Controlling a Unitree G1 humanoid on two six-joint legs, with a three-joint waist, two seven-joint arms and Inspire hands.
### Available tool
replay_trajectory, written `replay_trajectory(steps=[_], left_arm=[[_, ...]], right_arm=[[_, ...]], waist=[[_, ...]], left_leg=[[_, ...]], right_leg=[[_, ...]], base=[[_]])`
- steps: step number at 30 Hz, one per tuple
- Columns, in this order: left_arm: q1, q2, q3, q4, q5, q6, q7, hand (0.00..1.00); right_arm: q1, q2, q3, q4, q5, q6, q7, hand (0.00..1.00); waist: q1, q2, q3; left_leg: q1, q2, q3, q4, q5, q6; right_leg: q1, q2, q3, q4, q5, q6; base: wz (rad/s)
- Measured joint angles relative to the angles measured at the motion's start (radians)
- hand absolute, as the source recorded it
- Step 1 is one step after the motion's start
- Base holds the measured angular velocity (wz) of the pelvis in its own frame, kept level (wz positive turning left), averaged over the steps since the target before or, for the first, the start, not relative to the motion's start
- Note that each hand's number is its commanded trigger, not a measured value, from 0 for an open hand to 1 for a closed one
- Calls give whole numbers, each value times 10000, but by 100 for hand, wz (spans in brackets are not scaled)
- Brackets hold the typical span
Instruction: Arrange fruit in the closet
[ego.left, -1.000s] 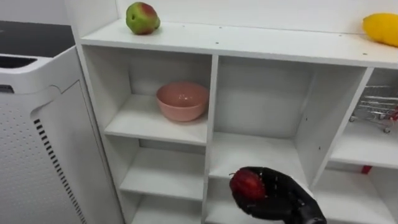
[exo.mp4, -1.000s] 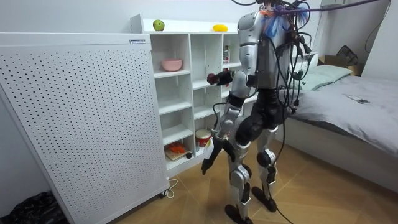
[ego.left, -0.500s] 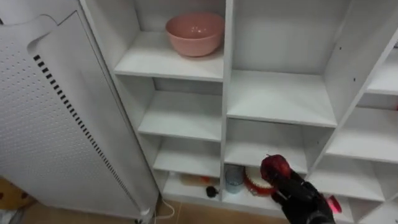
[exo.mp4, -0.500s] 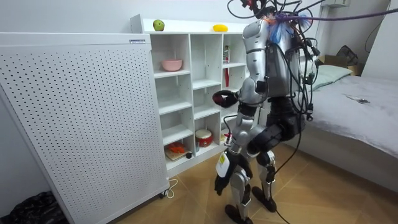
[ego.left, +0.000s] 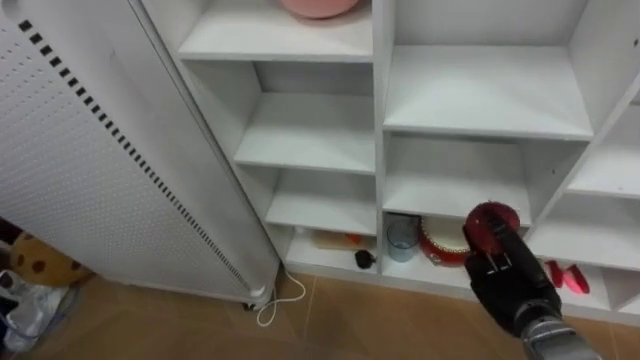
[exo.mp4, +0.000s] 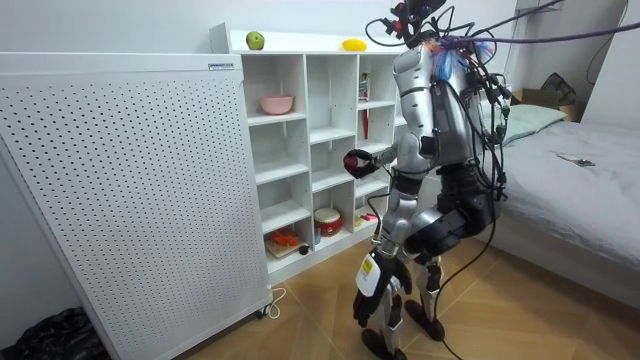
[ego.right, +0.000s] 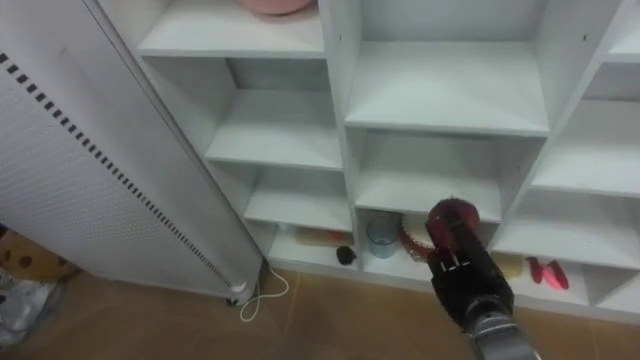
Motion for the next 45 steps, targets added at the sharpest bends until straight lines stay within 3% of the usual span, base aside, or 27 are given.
replay_trajectory(steps=[4, 8, 13, 14, 15, 29, 45], left_arm=[[51, -147, -15, -243, 0, 41, 0, 0], [83, -126, -11, -544, 1, 61, -3, 0], [94, -63, 5, -613, -334, -27, -3, 0], [90, -57, 12, -629, -358, -44, -3, 0], [93, -58, 11, -629, -361, -49, -5, 0], [378, 248, 9, -785, -368, -52, -160, 0], [525, 252, -2, -779, -368, -56, -348, 0]], right_arm=[[-264, -222, -288, 70, 202, -2, 0, 100], [-531, -412, -287, 69, 313, 1, -5, 100], [-1055, -659, -282, 71, 280, -9, -147, 100], [-1167, -783, -283, 77, 286, -17, -148, 10], [-1237, -906, -283, 77, 286, -26, -147, 0], [-1279, -1022, -258, 76, -707, -233, -277, 0], [-1279, -1024, -261, 76, -824, -237, -323, 0]], waist=[[183, 5, -1], [229, 23, -12], [431, 70, -42], [441, 73, -43], [474, 73, -43], [449, 71, -43], [422, 68, -42]], left_leg=[[-113, -1, -3, 50, -37, 4], [-455, -3, 52, 333, -112, 50], [-504, 14, 321, 488, -163, 134], [-498, -1, 338, 497, -172, 149], [-497, -1, 358, 517, -178, 161], [-484, 39, 469, 669, -279, 240], [-467, 33, 474, 706, -298, 271]], right_leg=[[-103, -51, -65, 66, -31, -9], [-441, -225, -38, 392, -159, 8], [-592, -232, 212, 564, -206, 62], [-594, -245, 212, 613, -231, 86], [-583, -253, 211, 625, -238, 98], [-573, -236, 311, 682, -259, 159], [-533, -223, 330, 669, -235, 201]], base=[[3], [6], [-7], [8], [6], [-2], [0]])
